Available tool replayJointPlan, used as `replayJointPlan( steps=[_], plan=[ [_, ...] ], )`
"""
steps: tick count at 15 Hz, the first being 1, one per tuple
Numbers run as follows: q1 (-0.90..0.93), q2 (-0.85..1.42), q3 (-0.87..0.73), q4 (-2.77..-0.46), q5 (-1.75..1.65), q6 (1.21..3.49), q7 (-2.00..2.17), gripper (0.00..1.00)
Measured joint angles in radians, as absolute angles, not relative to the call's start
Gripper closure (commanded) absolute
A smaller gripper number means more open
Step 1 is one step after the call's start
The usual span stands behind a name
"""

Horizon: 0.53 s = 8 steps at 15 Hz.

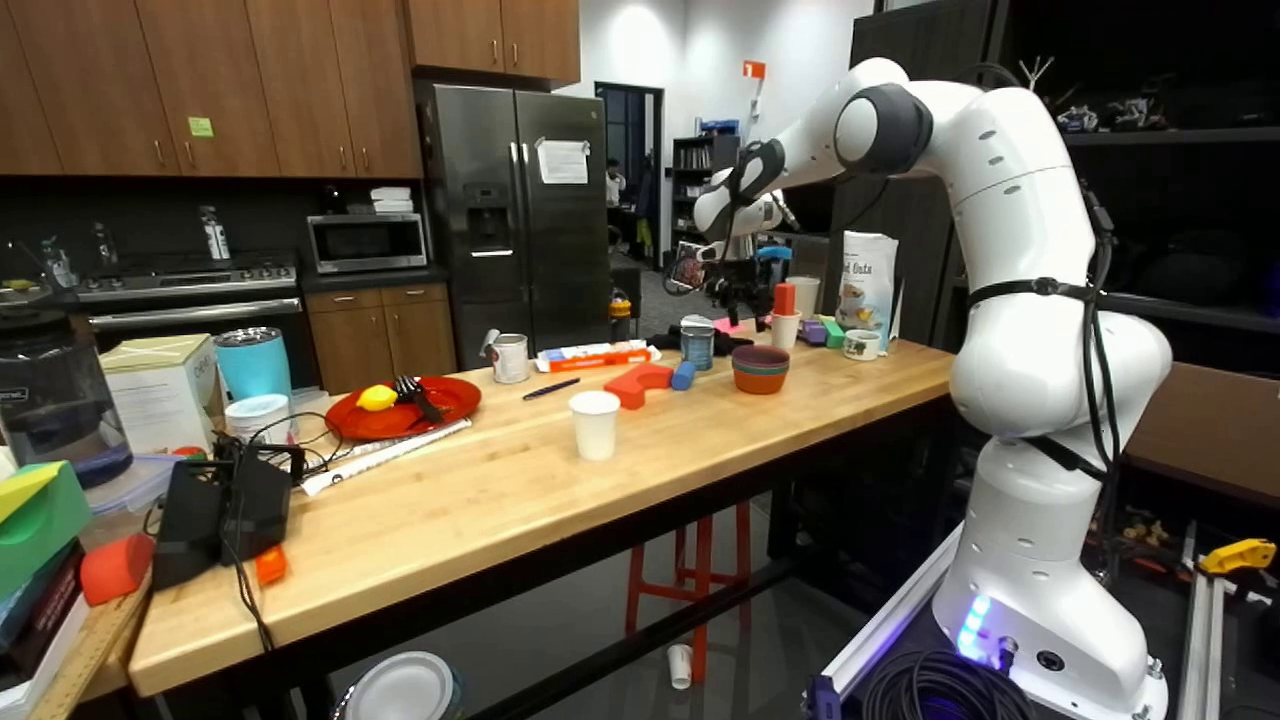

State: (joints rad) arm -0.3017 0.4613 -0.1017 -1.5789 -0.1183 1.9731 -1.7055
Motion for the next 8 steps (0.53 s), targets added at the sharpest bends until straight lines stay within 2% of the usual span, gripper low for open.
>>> replayJointPlan(
  steps=[5, 8],
  plan=[
    [-0.302, 0.314, -0.162, -1.516, -0.304, 2.005, -1.740, 0.00],
    [-0.301, 0.276, -0.170, -1.487, -0.368, 2.118, -1.736, 0.00]
  ],
)
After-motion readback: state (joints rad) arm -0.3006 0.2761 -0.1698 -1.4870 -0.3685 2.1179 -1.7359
